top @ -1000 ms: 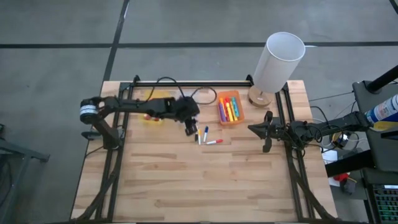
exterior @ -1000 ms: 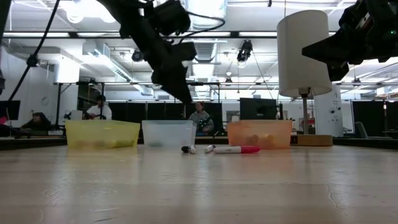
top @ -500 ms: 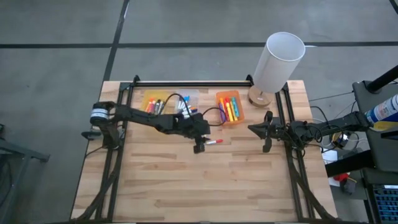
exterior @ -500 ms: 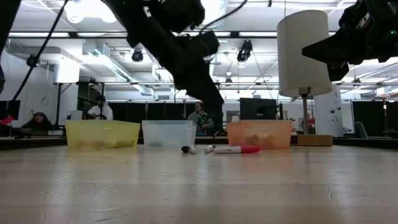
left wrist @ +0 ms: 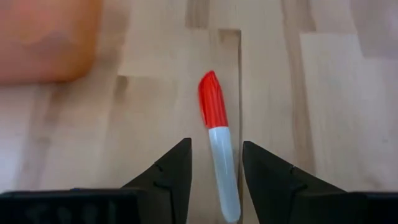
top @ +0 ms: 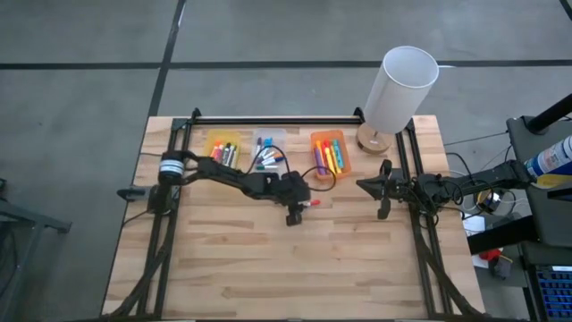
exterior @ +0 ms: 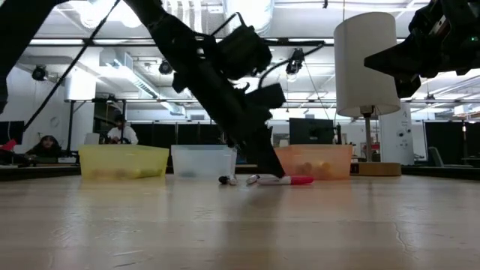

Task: Pick & Place Markers
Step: Put the small red highlighter pen into the transparent bin

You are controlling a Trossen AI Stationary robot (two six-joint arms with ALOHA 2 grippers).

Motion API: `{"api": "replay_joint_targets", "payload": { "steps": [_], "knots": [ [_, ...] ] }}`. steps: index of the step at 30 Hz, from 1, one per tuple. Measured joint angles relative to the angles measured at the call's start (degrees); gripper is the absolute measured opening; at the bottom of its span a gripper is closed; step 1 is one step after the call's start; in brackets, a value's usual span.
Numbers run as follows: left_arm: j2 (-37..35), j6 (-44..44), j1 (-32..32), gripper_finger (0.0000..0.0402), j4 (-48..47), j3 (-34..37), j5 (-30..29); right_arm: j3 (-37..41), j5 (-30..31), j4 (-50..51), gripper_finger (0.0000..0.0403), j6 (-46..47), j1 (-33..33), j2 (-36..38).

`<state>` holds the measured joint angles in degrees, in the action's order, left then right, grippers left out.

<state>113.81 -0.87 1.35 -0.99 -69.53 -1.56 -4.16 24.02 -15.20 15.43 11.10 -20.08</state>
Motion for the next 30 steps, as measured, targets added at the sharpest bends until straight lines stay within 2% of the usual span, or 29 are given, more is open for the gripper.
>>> {"api": "replay_joint_targets", "payload": {
  "steps": [8, 11, 15, 16, 20, 26, 30],
  "knots": [
    [3.29, 2.75, -0.80, 0.0131, 0.00, -1.44, -0.03, 0.00, -0.01, 0.00, 0.0009, 0.01, 0.00, 0.02],
    [3.15, 2.74, -1.22, 0.0096, -0.33, -1.62, -0.20, 0.00, -0.01, 0.00, 0.0009, -0.01, 0.02, -0.02],
    [2.83, 2.69, -1.32, 0.0026, -1.35, -2.15, 0.04, 0.00, 0.00, 0.00, 0.0009, 0.00, 0.01, 0.00],
    [2.76, 2.68, -1.32, 0.0021, -1.63, -2.34, 0.06, 0.00, 0.01, 0.00, 0.0009, 0.01, 0.00, 0.00],
    [2.42, 2.68, -1.27, 0.0026, -3.90, -3.71, 0.05, 0.00, 0.00, -0.01, 0.0009, 0.00, 0.01, 0.02],
    [-0.80, 4.01, -1.27, 0.0029, -14.13, -8.44, -0.31, 0.00, 0.01, -0.02, 0.0009, -0.01, 0.02, 0.00],
    [-5.17, 7.88, -1.04, 0.0027, -20.29, -10.15, -5.88, 0.00, 0.03, 0.05, 0.0009, 0.01, 0.00, 0.02]
  ]
}}
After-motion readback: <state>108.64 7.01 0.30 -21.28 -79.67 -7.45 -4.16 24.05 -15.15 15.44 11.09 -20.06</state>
